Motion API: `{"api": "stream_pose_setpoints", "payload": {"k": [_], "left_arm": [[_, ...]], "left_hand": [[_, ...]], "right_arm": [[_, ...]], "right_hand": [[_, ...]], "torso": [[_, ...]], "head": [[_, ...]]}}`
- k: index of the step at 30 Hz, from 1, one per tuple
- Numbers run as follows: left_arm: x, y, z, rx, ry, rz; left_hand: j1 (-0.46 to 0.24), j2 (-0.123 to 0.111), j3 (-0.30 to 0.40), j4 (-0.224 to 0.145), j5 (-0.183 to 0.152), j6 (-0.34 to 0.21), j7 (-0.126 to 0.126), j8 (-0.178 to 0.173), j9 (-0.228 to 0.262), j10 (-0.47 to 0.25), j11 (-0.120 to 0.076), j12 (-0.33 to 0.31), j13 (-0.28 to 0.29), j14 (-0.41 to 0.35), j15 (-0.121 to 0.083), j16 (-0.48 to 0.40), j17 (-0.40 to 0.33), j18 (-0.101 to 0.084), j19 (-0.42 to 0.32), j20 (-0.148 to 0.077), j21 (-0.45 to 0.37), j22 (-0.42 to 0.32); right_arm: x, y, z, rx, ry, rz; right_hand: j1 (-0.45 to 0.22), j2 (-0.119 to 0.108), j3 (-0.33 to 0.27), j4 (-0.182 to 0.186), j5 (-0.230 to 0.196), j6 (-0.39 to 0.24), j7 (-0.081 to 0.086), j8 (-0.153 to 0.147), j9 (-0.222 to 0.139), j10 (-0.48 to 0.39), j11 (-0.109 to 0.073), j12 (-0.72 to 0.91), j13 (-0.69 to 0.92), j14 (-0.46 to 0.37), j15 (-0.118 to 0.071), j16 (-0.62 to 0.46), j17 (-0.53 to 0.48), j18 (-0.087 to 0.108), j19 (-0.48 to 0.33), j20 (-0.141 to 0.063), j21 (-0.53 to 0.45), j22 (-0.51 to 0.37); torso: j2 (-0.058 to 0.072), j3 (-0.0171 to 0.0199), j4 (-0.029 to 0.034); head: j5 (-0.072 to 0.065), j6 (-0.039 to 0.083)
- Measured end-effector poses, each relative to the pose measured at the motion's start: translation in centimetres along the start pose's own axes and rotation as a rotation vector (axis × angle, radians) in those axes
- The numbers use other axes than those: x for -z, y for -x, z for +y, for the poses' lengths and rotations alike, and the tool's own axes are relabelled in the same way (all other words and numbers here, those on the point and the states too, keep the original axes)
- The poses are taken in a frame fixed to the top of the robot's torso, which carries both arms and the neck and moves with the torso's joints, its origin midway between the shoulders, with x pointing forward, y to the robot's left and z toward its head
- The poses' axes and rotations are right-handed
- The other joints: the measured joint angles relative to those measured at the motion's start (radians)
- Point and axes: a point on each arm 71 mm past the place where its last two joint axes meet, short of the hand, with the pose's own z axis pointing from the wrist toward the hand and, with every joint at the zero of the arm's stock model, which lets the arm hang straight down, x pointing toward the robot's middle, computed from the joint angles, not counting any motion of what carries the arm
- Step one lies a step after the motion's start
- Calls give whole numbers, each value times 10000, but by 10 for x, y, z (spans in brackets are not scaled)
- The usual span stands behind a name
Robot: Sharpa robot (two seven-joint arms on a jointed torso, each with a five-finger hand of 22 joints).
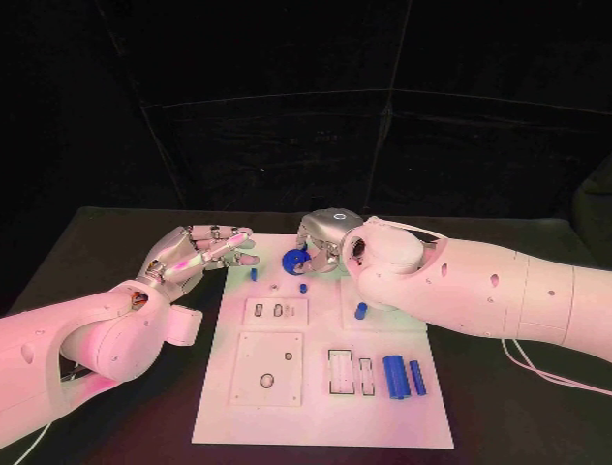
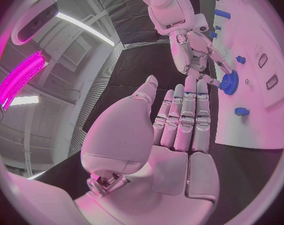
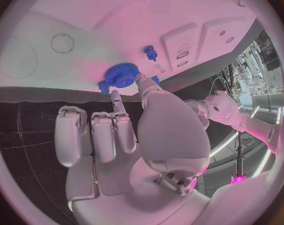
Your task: Assemble the parts on the task board
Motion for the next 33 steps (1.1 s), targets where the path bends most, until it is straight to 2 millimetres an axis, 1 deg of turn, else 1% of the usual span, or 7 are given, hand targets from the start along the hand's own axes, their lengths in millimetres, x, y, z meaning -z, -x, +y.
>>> {"api": "stream_pose_setpoints", "payload": {"k": [6,13,15,18,20,25,33], "left_arm": [[0,0,0,-5,0,-9],[0,1,0,-16,1,-28],[0,2,0,-22,4,-39],[1,3,0,-28,4,-54],[1,3,0,-28,5,-58],[1,3,0,-32,10,-64],[-1,2,1,-16,10,-12]], "left_hand": [[0,0,0,0,0,0,0,0,0,0,0,0,0,0,0,0,-1,0,0,0,0,0],[0,0,0,0,0,0,0,0,0,0,0,0,0,0,0,0,-1,0,0,0,0,1],[-10,10,0,0,0,0,0,-10,0,0,0,-16,0,0,0,0,2,0,0,0,0,-2],[4,79,0,0,0,0,0,-43,0,0,0,-57,0,0,0,-37,22,-3,0,0,-41,-14],[4,79,24,-31,0,3,3,-42,0,0,0,-57,0,0,0,-38,31,-2,0,0,-41,-14],[4,78,36,-93,0,126,-53,-42,0,185,-5,-57,9,66,-60,-38,86,-3,75,-2,-41,-13],[-40,122,96,-153,0,234,-90,-41,0,450,-125,-57,32,290,-109,-37,177,-4,238,-85,-40,-13]], "right_arm": [[0,0,-1,-19,-29,-11],[10,4,-14,-295,-147,-390],[18,6,-23,-553,-146,-598],[33,10,-43,-1073,-147,-763],[44,12,-61,-1540,-223,-795],[70,15,-101,-2734,-380,-758],[94,19,-147,-3843,-584,-947]], "right_hand": [[-487,6,-191,1017,-168,-49,22,0,0,0,0,0,0,16,16,0,-1,0,-37,37,0,0],[-510,29,-171,1098,410,-48,22,0,13,0,0,0,0,16,15,0,-1,1,-37,37,0,0],[-374,159,-61,989,588,-49,22,0,13,0,0,0,0,16,15,0,-1,0,-37,37,0,0],[222,192,174,689,680,-194,57,-40,1,-21,21,0,0,-6,37,0,-1,1,-37,37,0,0],[628,170,255,333,644,-195,57,-41,1,-2,74,-83,0,-20,51,-45,-1,0,-37,37,0,0],[1061,-2,240,-183,796,-195,57,-41,1,-2,74,-186,0,-20,51,-51,-1,0,-1,72,0,-1],[1208,-81,188,-426,856,-195,57,-40,2,-3,73,-233,0,-20,51,-51,-2,1,-1,72,0,-1]], "torso": [[0,3,-2],[-2,15,-15],[-6,16,-23],[-23,16,-43],[-35,17,-69],[-82,35,-166],[-137,91,-277]], "head": [[1,0],[-3,35],[-14,48],[-26,75],[-29,95],[8,121],[-67,160]]}}
